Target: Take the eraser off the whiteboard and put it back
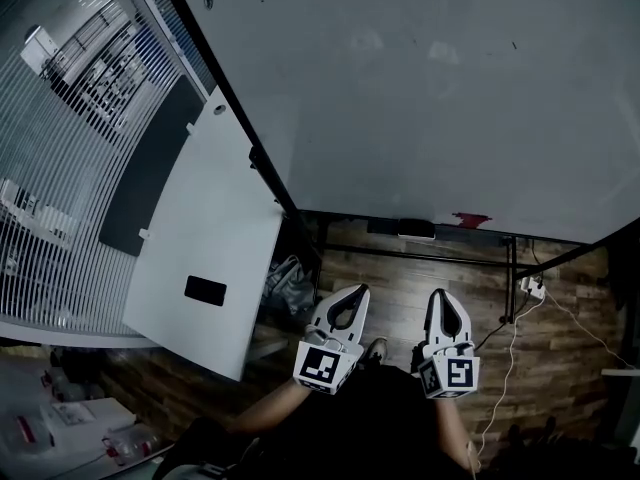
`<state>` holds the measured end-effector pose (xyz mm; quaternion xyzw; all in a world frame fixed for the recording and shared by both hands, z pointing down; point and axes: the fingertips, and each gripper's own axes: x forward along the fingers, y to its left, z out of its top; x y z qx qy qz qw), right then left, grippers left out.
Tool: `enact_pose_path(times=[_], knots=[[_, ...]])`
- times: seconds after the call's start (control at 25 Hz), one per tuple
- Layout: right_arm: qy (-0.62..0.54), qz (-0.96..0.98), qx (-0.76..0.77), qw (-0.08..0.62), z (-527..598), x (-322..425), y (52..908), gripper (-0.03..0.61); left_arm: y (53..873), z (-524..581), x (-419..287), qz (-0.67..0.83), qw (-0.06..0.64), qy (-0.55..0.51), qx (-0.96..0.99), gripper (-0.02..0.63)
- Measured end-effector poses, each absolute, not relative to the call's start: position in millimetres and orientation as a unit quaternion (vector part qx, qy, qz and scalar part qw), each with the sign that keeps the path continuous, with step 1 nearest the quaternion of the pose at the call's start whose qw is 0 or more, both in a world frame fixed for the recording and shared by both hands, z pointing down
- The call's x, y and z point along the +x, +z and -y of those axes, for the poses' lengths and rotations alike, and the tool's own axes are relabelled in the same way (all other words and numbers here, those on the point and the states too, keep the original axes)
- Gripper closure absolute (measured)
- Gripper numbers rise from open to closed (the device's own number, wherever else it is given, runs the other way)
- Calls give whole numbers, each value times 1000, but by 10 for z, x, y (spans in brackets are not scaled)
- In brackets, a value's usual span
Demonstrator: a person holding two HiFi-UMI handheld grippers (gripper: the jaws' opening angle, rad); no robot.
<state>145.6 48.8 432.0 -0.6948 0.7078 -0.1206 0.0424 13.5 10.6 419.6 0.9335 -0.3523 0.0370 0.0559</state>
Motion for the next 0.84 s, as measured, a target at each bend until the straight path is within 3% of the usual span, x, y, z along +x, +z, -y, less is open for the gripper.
enact_pose_path(times=[0.84], knots=[[-118,-711,-693,31,-484,1454,4364,565,4216,-112,178,342,49,50,937,617]])
